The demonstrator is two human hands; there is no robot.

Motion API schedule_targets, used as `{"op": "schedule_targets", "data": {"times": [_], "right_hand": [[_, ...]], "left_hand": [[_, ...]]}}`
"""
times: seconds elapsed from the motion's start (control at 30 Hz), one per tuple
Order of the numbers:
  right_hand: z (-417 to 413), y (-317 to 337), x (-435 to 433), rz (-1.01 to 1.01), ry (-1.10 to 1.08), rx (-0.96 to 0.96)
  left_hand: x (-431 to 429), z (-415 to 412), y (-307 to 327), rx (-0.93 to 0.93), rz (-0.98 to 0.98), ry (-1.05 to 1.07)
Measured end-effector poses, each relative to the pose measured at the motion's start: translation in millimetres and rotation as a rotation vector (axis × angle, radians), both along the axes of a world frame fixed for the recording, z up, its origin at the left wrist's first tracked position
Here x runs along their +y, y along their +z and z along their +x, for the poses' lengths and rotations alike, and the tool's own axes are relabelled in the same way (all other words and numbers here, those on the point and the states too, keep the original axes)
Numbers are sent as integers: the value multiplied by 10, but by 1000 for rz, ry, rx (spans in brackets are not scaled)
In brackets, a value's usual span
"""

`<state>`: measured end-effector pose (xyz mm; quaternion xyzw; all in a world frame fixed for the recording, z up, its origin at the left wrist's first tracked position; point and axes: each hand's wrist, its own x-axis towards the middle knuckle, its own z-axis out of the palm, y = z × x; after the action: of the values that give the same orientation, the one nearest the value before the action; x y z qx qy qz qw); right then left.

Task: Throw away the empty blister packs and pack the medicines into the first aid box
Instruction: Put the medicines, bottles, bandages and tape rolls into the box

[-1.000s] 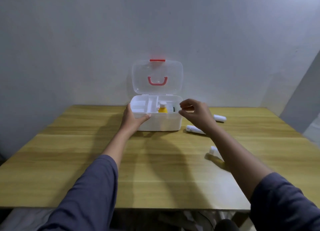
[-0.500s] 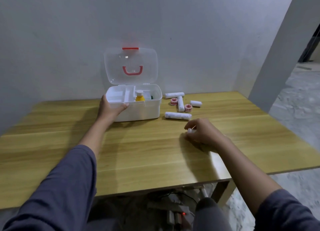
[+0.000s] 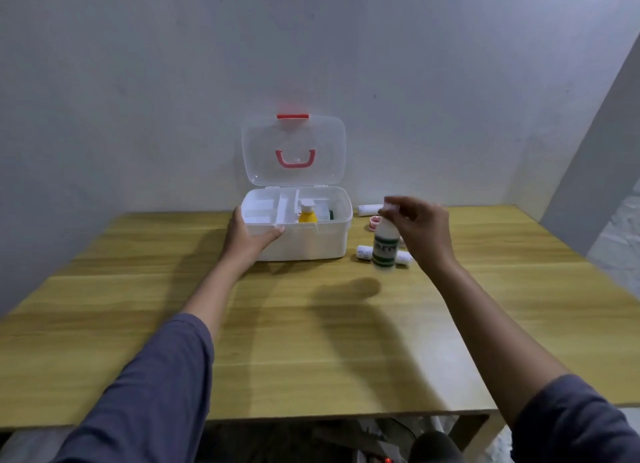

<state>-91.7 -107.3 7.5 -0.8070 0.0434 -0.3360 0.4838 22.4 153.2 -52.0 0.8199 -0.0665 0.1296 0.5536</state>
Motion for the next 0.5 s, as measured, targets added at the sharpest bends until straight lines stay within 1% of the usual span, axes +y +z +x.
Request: {"op": "schedule_targets", "data": {"times": [0.13,0.23,0.3,0.4,0.5], "right_hand": [[264,343,258,130,-41,-260],[486,482,457,152,-21,-332],[611,445,564,108,11,-296],[713,283,645,21,73,-166],[747,109,628,-21,132,-64]], "left_hand": [[2,-13,-14,-13,-2,-2],[-13,-31,17,-7,-20,-11],[-19,-28,24,1,-21,-15],[-24,-53,40,3,-14,-10],[-19,-63,26,-6,-13,-15]]}}
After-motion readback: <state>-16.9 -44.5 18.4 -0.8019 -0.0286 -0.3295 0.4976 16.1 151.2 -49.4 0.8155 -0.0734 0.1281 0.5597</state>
